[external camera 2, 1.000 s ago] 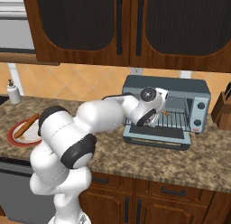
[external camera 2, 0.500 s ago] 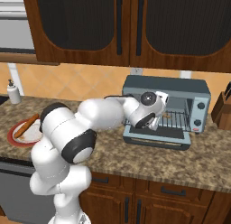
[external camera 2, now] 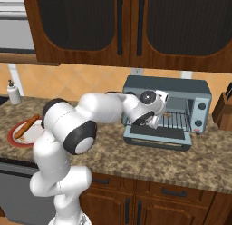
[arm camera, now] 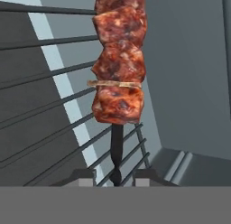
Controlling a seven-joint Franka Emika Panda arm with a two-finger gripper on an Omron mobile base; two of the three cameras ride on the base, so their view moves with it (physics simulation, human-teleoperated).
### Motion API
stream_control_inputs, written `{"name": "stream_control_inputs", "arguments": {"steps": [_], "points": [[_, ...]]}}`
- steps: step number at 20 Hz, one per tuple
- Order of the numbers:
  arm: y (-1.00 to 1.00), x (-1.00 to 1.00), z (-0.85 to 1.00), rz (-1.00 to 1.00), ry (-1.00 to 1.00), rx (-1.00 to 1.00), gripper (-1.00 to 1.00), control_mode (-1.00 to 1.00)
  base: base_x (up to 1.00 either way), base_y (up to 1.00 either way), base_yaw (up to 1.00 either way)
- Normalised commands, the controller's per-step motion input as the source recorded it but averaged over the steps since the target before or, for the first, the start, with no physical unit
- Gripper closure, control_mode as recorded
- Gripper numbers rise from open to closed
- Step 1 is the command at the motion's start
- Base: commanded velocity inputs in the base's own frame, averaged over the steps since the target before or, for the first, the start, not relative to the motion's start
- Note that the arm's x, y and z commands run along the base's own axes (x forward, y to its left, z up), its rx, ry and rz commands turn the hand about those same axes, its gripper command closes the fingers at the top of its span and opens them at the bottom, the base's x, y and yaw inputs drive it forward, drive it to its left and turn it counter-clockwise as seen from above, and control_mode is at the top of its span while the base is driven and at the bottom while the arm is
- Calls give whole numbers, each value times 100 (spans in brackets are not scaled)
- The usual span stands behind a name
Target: Pick up the kebab skewer and baguette bread, and place them inside the toaster oven. Close the toaster oven door and start by setting the timer.
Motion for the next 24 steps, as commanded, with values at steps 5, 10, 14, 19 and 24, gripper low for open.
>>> {"name": "stream_control_inputs", "arguments": {"steps": [5, 10, 14, 19, 24], "points": [[-6, 5, -10, 2, 0, -1, 100, -100, 0, 0, 0], [-3, 2, -17, 2, 0, 0, 100, -100, 0, 0, 0], [0, 3, -18, 3, 0, 0, 100, -100, 0, 0, 0], [-7, 5, -12, 4, 0, -1, 100, -100, 0, 0, 0], [-4, 0, -9, 4, 0, -3, -100, -100, 0, 0, 0]]}}
